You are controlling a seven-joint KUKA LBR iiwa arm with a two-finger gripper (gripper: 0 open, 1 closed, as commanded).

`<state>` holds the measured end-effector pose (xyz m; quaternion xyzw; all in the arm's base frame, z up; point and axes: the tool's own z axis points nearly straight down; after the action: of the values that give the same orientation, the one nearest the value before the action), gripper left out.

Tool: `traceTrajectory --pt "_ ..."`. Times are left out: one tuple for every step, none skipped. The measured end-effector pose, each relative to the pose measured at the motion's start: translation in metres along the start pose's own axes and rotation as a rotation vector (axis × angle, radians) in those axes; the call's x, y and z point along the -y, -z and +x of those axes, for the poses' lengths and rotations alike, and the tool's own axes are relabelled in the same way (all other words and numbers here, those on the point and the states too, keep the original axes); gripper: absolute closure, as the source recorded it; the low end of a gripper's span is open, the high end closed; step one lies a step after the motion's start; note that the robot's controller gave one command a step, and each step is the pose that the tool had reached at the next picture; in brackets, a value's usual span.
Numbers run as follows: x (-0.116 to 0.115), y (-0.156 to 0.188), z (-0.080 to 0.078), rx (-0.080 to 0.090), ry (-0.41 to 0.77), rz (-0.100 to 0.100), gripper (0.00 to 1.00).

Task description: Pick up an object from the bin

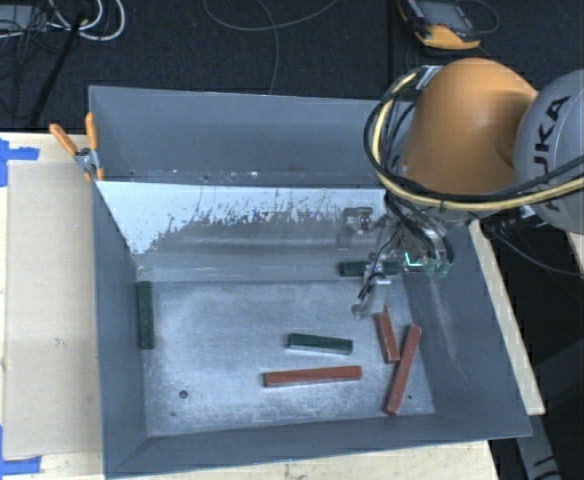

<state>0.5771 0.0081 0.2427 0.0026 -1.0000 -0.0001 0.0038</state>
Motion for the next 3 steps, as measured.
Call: traceTrajectory --pt "-0.047 -0.116 0.041 -0.001 0.217 0.0 0.0" --pt "-0.041 -0.174 0.086 0.011 0.044 -0.001 0.0" --pt "-0.041 -0.17 0.083 0.02 0.043 -0.001 1.0"
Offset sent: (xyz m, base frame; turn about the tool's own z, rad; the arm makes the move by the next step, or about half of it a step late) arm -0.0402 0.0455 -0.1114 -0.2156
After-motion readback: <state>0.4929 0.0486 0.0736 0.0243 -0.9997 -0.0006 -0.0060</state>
